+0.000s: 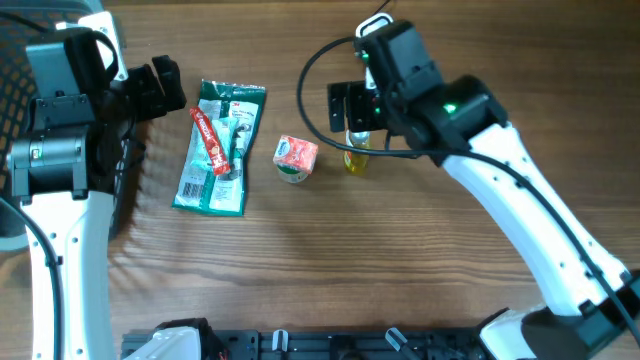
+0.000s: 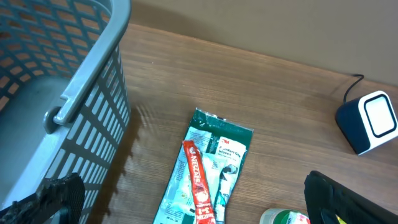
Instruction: Scan the item barcode
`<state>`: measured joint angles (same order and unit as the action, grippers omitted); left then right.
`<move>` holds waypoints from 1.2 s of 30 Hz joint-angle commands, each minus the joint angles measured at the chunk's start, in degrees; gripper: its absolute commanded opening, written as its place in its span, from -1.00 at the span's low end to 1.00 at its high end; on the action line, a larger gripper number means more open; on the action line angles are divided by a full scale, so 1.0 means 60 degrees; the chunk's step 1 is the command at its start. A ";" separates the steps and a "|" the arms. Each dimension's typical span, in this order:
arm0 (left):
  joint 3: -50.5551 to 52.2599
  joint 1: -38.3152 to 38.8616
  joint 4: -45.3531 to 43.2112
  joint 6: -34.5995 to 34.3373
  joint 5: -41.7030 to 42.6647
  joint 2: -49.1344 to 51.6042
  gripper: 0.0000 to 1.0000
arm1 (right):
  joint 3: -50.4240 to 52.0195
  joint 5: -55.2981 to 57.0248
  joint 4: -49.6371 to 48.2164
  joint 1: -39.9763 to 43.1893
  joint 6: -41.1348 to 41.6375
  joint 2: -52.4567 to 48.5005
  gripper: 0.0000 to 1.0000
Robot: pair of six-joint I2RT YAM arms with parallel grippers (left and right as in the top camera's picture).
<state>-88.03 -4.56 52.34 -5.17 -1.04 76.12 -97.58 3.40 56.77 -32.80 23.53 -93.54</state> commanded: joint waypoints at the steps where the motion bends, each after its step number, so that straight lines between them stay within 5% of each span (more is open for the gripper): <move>1: -0.0080 -0.0036 -0.0022 0.0076 -0.0058 0.0018 1.00 | 0.0047 -0.0076 0.0117 0.0040 0.1111 -0.0200 1.00; 36: -0.0080 -0.0036 -0.0022 0.0076 -0.0058 0.0018 1.00 | 0.0087 0.0142 0.0678 0.0040 0.1075 -0.0284 1.00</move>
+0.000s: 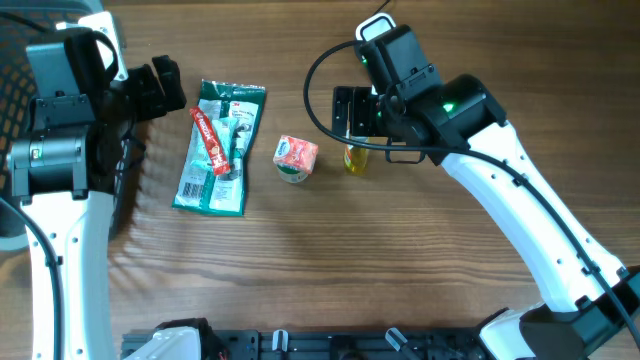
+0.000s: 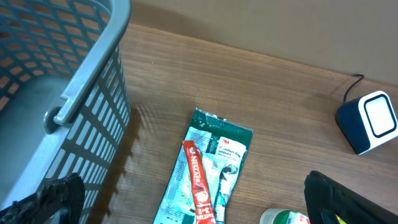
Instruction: Scan the item barcode
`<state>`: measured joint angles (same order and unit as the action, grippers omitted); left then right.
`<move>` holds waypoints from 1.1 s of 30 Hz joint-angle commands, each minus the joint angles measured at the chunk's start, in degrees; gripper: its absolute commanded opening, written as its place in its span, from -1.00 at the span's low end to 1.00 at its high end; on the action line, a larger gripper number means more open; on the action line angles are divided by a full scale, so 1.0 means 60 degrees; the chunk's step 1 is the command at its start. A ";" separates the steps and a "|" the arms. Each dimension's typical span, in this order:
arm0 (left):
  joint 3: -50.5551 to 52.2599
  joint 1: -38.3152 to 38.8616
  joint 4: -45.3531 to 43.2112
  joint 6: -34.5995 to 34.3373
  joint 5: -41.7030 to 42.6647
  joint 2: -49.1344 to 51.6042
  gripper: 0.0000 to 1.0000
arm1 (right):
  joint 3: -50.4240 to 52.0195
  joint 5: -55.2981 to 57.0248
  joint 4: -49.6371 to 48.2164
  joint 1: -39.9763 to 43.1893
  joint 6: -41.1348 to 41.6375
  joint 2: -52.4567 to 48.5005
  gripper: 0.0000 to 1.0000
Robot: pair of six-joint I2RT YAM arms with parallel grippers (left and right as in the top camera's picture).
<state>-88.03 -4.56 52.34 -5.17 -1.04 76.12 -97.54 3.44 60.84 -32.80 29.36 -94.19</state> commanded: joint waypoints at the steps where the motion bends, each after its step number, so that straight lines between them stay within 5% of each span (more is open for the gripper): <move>1: -0.0080 -0.0036 -0.0022 0.0076 -0.0058 0.0018 1.00 | 0.0080 0.0135 0.0007 0.0040 0.0102 -0.0186 0.99; 33: -0.0080 -0.0036 -0.0022 0.0076 -0.0058 0.0018 1.00 | 0.0091 0.0499 0.0007 0.0040 0.0098 -0.0871 0.99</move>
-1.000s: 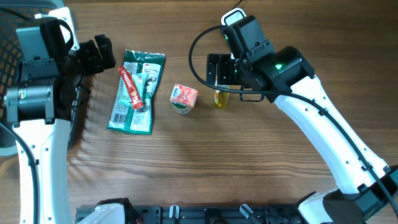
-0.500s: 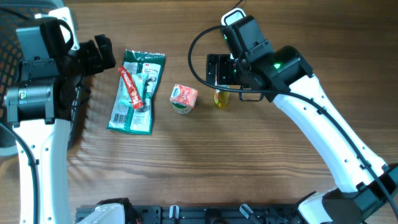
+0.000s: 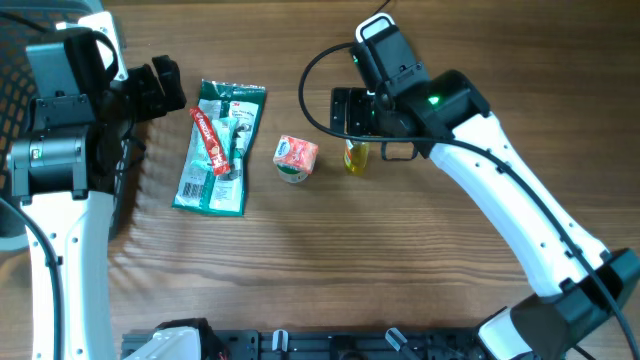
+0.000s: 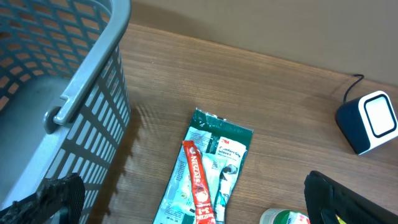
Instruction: Scan the item barcode
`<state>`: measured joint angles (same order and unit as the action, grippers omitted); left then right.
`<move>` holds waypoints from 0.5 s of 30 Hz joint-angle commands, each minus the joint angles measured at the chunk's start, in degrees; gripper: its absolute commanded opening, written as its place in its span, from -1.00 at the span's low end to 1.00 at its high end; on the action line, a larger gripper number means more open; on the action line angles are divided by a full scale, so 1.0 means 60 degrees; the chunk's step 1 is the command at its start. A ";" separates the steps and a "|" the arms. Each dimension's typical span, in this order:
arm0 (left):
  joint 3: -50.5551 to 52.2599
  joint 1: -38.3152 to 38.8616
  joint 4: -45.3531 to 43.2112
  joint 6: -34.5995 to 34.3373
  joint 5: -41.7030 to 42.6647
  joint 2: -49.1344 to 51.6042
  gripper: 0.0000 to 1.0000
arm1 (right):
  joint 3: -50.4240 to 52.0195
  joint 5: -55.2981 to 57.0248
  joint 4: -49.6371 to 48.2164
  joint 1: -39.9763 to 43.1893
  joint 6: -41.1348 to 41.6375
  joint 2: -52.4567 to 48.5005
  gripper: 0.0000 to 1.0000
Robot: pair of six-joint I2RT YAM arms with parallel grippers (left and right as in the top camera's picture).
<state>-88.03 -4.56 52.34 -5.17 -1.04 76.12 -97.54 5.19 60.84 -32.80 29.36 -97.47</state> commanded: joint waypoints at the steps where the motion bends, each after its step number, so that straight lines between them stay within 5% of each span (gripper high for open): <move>1: -0.0080 -0.0036 -0.0022 0.0076 -0.0058 0.0018 1.00 | 0.0091 0.0208 0.0007 0.0040 0.0098 -0.0401 0.99; 15: -0.0080 -0.0036 -0.0022 0.0076 -0.0058 0.0018 1.00 | 0.0058 0.0277 -0.0066 0.0044 0.0069 -0.0648 0.99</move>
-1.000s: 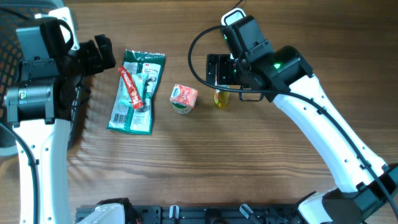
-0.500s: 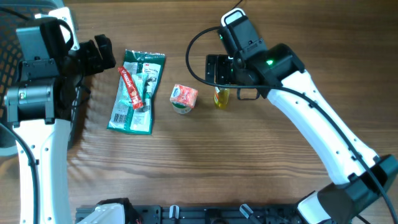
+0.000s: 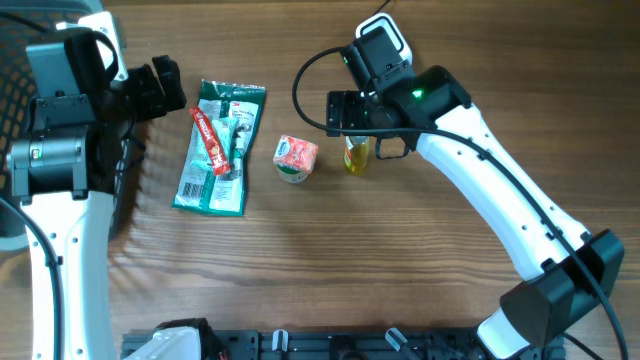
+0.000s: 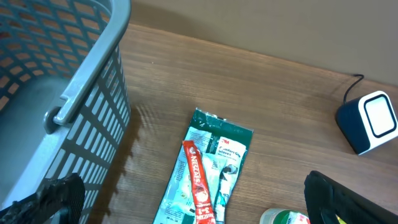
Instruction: Scan the item barcode
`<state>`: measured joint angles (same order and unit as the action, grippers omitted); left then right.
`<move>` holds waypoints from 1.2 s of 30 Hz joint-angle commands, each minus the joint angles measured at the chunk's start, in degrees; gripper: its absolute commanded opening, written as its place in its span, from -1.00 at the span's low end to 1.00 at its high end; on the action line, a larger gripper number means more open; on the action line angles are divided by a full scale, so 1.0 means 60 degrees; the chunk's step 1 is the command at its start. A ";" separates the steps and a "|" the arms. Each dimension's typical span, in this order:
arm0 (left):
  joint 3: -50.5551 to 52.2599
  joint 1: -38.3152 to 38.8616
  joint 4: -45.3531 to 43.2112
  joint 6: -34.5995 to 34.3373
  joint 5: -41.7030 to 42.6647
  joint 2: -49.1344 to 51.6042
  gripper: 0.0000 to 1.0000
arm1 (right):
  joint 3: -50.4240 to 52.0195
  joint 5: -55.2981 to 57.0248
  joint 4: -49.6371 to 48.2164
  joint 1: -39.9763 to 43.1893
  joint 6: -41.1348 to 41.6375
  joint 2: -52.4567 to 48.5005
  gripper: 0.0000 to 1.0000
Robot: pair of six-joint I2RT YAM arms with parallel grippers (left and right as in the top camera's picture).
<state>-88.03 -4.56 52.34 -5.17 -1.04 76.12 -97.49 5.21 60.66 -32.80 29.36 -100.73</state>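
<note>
A small yellow bottle point(image 3: 356, 157) stands on the table. My right gripper point(image 3: 350, 112) hovers right over its top, which it hides; its jaws cannot be made out from above. A red, green and white cup point(image 3: 296, 158) sits left of the bottle and also shows as the cup point(image 4: 285, 218) in the left wrist view. A green packet point(image 3: 220, 145) with a red sachet point(image 3: 209, 140) on it lies further left. The white cube scanner point(image 4: 372, 120) stands at the back. My left gripper point(image 3: 160, 85) is open and empty beside the packet.
A grey mesh basket point(image 4: 68, 81) fills the left side, its rim close to my left fingers point(image 4: 56, 196). The scanner's black cable point(image 4: 354, 79) runs off behind it. My right arm point(image 3: 500, 210) spans the right half of the table.
My right gripper has shifted a little to the left above the yellow bottle and the forearm has swung with it. The bottle, cup, packet and left arm have not moved.
My right gripper was over the yellow bottle at the oldest moment and has stayed there, creeping slightly leftward from one moment to the following one. The bottle kept its place on the table. My left arm stayed open by the basket throughout.
</note>
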 commanded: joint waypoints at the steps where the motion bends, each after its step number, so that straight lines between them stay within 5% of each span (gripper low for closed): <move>1: -0.0080 -0.0036 -0.0022 0.0076 -0.0058 0.0018 1.00 | 0.0051 0.0324 -0.0036 0.0044 0.0058 -0.0102 0.99; 5: -0.0080 -0.0036 -0.0022 0.0073 -0.0058 0.0018 1.00 | -0.0386 0.0350 -0.0029 0.0051 -0.0911 0.0062 0.99; 36: -0.0080 -0.0036 -0.0022 0.0076 -0.0058 0.0018 1.00 | -0.0856 0.0423 0.0335 0.0106 -0.0867 0.0441 0.99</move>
<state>-88.03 -4.56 52.34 -5.19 -1.04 76.12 -102.59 6.50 62.59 -32.40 25.19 -99.04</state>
